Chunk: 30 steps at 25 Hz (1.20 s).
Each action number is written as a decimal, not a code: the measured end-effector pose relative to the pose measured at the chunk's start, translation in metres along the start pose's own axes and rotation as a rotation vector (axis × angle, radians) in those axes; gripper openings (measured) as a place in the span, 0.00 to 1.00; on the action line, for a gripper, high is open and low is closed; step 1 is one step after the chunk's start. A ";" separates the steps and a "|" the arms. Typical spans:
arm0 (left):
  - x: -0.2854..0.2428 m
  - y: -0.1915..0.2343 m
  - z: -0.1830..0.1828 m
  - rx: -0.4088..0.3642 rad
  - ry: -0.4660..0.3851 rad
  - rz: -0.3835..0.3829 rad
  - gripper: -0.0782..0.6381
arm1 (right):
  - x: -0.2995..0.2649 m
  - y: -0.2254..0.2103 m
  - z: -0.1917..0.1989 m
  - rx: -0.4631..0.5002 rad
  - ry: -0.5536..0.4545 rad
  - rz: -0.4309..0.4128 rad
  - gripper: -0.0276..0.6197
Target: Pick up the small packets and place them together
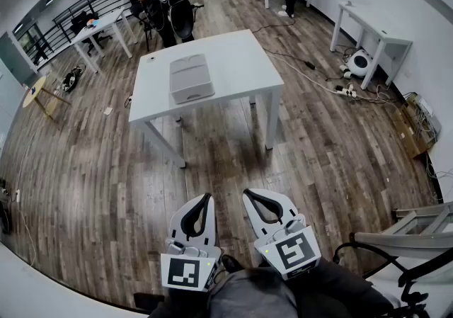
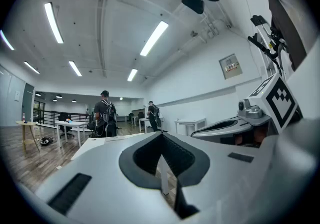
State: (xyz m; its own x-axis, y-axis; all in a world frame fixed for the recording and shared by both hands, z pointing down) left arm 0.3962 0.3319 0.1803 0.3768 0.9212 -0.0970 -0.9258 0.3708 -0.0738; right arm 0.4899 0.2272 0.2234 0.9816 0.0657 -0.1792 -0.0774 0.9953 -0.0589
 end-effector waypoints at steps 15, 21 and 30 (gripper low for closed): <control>-0.066 -0.043 0.013 0.003 -0.038 0.064 0.10 | 0.003 -0.073 -0.008 0.019 -0.039 0.043 0.04; -0.077 -0.070 0.018 0.018 -0.008 0.053 0.10 | 0.016 -0.094 0.001 -0.033 -0.026 0.022 0.04; -0.085 -0.056 0.041 0.038 0.025 0.039 0.10 | -0.003 -0.092 0.024 -0.051 0.010 -0.004 0.04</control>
State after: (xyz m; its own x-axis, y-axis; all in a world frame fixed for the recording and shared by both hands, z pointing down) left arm 0.4149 0.2374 0.2335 0.3405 0.9321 -0.1239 -0.9402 0.3393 -0.0313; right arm 0.4986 0.1374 0.2525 0.9802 0.0607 -0.1885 -0.0823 0.9906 -0.1093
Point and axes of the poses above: the fingertips, and each gripper's own axes: x backward along the fingers, y to its left, z out of its underside, the point moved 6 cm from there along x, backward along the fingers
